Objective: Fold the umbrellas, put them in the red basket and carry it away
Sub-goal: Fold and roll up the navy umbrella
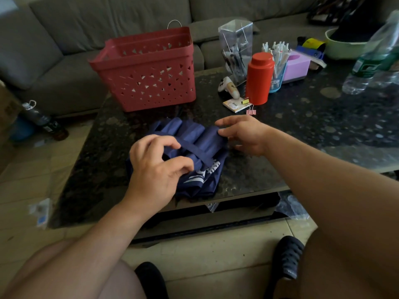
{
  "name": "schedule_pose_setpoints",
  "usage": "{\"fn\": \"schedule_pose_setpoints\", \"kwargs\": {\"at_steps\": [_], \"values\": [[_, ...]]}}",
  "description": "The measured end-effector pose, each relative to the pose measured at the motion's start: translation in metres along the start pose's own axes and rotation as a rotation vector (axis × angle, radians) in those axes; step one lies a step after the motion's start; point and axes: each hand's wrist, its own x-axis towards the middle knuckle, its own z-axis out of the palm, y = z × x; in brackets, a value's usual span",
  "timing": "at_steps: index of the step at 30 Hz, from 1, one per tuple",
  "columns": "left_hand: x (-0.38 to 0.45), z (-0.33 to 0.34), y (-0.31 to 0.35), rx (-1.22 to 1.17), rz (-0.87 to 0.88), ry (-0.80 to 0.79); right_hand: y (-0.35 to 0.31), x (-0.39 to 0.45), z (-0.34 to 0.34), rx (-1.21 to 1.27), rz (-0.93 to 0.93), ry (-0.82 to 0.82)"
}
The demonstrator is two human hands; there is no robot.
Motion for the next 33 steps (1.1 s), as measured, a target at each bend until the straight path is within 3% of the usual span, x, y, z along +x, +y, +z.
{"fn": "schedule_pose_setpoints", "kwargs": {"at_steps": [8, 14, 19, 24, 33], "values": [[-0.005, -0.007, -0.008, 0.021, 0.069, -0.110, 0.004, 0.003, -0.002, -0.012, 0.026, -0.036], [-0.004, -0.005, -0.003, 0.083, 0.107, -0.099, 0.006, 0.002, -0.008, -0.242, 0.081, -0.030], [-0.002, -0.006, -0.003, 0.099, 0.148, -0.004, 0.008, 0.006, -0.004, -0.031, -0.027, -0.028], [-0.012, -0.009, -0.004, 0.120, 0.172, -0.040, 0.011, 0.001, 0.008, -0.001, -0.128, 0.020], [-0.009, -0.006, -0.001, 0.215, 0.092, -0.017, 0.001, -0.010, 0.006, 0.172, -0.058, -0.075]]}}
